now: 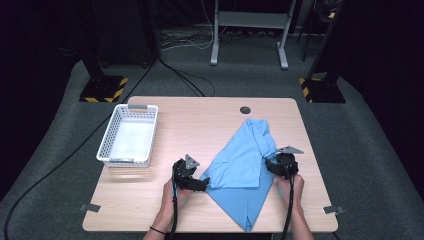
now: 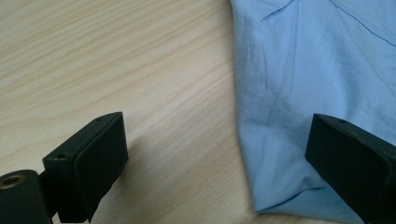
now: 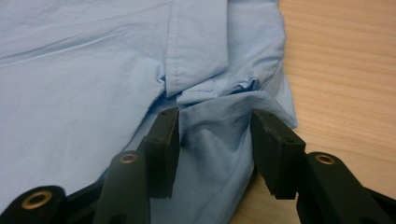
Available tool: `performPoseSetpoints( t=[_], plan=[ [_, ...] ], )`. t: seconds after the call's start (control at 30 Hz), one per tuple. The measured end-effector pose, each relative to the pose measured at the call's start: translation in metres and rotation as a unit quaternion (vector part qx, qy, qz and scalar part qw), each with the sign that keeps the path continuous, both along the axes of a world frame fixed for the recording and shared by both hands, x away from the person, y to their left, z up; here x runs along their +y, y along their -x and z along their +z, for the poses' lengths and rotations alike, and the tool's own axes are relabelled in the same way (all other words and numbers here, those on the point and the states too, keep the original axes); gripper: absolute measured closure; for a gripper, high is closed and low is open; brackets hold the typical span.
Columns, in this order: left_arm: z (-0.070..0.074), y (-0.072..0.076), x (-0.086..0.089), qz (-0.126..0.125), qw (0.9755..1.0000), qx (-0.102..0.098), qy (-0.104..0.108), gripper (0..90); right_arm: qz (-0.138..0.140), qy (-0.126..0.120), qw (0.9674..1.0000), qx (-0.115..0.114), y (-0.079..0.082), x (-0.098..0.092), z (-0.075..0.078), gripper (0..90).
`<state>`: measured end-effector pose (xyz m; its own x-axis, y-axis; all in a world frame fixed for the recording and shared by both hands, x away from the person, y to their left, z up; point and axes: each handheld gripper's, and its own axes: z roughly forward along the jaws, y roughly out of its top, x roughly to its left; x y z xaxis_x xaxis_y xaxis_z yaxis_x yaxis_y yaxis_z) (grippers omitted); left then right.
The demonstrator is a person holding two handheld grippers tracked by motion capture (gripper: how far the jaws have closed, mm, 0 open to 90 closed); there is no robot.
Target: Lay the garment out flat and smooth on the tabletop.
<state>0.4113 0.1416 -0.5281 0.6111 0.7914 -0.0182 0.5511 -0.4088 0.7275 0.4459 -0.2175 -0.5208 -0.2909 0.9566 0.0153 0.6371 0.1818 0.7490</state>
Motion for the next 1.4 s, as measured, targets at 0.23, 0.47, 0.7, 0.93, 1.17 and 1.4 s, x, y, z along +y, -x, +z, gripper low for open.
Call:
performPoseSetpoints(
  t=[0.23,0.47,0.7,0.93,1.17,1.4],
  plan=[
    [0.001,0.002,0.005,0.004,0.9999,-0.011,-0.002,5.3,0.007,-0.001,0.9999,-0.010,0.007,0.005,-0.002,51.7],
    [0.017,0.020,-0.009,-0.011,0.9992,-0.035,0.017,4.6,0.005,-0.003,0.9999,-0.012,0.007,0.004,-0.003,49.9],
    [0.025,0.035,-0.035,-0.050,0.9975,-0.051,0.007,4.6,0.015,0.007,0.9996,-0.021,0.013,0.011,-0.003,55.7],
    [0.026,0.043,-0.072,-0.108,0.9928,-0.050,-0.004,4.4,0.023,0.017,0.9992,-0.027,0.016,0.017,-0.003,55.6],
    [0.021,0.043,-0.116,-0.158,0.9863,-0.042,-0.022,4.0,0.028,0.019,0.9989,-0.031,0.018,0.018,-0.004,55.7],
    [0.013,0.034,-0.140,-0.174,0.9831,-0.033,-0.043,12.9,0.032,0.020,0.9988,-0.032,0.020,0.019,-0.004,55.5]
  ],
)
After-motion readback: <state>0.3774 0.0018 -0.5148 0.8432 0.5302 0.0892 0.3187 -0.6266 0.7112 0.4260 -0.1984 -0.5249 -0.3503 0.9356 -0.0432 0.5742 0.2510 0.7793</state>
